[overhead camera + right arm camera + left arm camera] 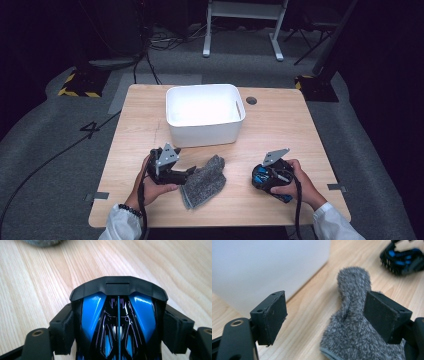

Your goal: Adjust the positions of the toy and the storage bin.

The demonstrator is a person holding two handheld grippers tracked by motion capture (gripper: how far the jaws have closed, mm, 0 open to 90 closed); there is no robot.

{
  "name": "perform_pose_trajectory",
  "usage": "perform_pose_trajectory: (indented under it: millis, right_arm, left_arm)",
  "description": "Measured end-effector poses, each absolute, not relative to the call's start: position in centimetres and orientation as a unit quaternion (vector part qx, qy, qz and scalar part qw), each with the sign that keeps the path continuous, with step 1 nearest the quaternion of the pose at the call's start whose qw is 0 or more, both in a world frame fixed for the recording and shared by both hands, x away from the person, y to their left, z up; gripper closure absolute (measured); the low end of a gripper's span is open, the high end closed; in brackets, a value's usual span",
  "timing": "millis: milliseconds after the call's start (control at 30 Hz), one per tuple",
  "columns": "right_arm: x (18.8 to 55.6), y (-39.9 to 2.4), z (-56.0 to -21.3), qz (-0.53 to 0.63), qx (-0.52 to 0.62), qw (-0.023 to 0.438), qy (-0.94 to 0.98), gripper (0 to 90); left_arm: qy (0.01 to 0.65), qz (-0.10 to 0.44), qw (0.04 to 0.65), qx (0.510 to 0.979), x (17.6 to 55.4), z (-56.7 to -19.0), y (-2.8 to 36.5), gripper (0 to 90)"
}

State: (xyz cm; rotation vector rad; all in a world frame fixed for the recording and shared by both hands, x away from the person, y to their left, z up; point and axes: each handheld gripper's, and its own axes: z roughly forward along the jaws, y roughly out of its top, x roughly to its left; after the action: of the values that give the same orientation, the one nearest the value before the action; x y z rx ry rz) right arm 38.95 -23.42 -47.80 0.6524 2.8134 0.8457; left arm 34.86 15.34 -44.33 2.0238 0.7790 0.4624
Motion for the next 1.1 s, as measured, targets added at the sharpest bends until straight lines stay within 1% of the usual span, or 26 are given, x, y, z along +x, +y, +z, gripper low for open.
perform_pose_trajectory:
  millis: [100, 267, 433, 567, 667, 767, 867, 933, 1100]
  right_arm:
    - [38.9, -23.7, -47.9, 0.280, 0.214, 0.062, 0.934, 25.0]
    - [38.9, -24.0, -48.3, 0.275, 0.215, 0.051, 0.936, 24.7]
    - [38.9, -24.0, -48.5, 0.275, 0.208, 0.056, 0.937, 23.9]
    - [38.9, -24.1, -48.6, 0.283, 0.209, 0.056, 0.934, 21.0]
    - [38.8, -24.1, -48.6, 0.283, 0.210, 0.060, 0.934, 21.3]
    - [38.7, -24.0, -48.7, 0.277, 0.206, 0.067, 0.936, 20.0]
    - [38.6, -23.9, -48.7, 0.276, 0.204, 0.066, 0.937, 20.7]
    - [38.6, -23.9, -48.7, 0.275, 0.201, 0.067, 0.938, 20.1]
    - [38.5, -23.8, -48.7, 0.277, 0.201, 0.067, 0.937, 19.2]
  left_arm:
    - [0.317, 0.196, 0.446, 0.813, 35.0, -44.0, 15.9, 18.4]
    - [0.327, 0.197, 0.453, 0.806, 35.5, -43.7, 16.6, 17.8]
    - [0.333, 0.197, 0.463, 0.798, 35.6, -43.1, 17.3, 17.5]
    - [0.339, 0.200, 0.485, 0.781, 35.5, -42.3, 17.7, 17.6]
    - [0.345, 0.213, 0.494, 0.769, 35.6, -41.5, 17.7, 17.6]
    - [0.356, 0.217, 0.510, 0.753, 36.0, -40.9, 17.7, 17.6]
    - [0.372, 0.220, 0.521, 0.736, 36.5, -40.3, 17.8, 17.6]
    - [0.387, 0.228, 0.517, 0.729, 36.8, -39.9, 17.9, 17.5]
    - [0.399, 0.240, 0.518, 0.717, 37.7, -39.2, 18.2, 17.5]
